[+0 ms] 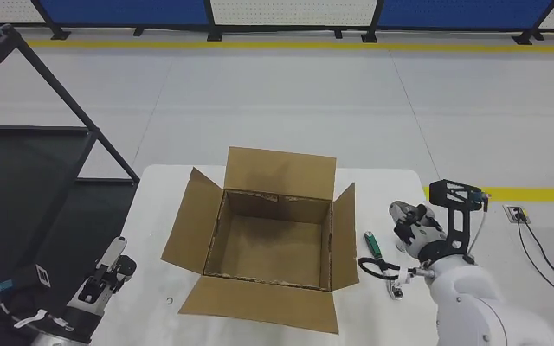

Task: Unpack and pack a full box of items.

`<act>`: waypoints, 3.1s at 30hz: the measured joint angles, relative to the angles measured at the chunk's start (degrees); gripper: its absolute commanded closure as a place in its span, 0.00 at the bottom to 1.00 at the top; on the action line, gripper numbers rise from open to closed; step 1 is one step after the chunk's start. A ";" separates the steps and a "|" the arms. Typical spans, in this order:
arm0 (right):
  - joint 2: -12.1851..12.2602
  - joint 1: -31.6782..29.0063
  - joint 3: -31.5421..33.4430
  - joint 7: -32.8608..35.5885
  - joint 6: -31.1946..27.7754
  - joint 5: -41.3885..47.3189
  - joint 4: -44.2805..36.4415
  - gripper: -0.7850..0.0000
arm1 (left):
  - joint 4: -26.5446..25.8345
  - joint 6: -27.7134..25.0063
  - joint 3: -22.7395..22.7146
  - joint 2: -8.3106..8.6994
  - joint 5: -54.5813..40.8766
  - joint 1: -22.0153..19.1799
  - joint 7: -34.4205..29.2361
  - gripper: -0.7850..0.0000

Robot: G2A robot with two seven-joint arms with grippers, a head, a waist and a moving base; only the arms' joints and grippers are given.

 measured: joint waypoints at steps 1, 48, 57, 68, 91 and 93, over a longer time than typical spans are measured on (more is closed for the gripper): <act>0.08 -0.37 0.92 0.35 0.11 0.09 0.00 1.00 | -0.04 0.05 0.00 0.01 0.05 0.00 0.05 0.00; 2.90 5.37 12.30 5.16 7.99 -9.26 29.92 1.00 | -2.77 1.20 0.36 0.08 0.63 0.61 1.46 0.00; 3.92 7.07 16.06 6.59 3.75 -6.64 34.36 1.00 | -2.77 1.20 0.36 0.08 0.63 0.61 1.46 0.00; 4.80 5.08 15.19 6.74 -1.87 -6.22 34.52 1.00 | -2.77 1.20 0.36 0.08 0.63 0.61 1.46 0.00; 6.30 6.94 14.05 7.65 -2.69 -4.71 39.97 1.00 | -2.77 1.20 0.36 0.08 0.63 0.61 1.46 0.00; 6.41 6.93 13.87 7.58 -2.67 -4.43 40.09 1.00 | -2.77 1.20 0.36 0.08 0.63 0.61 1.46 0.00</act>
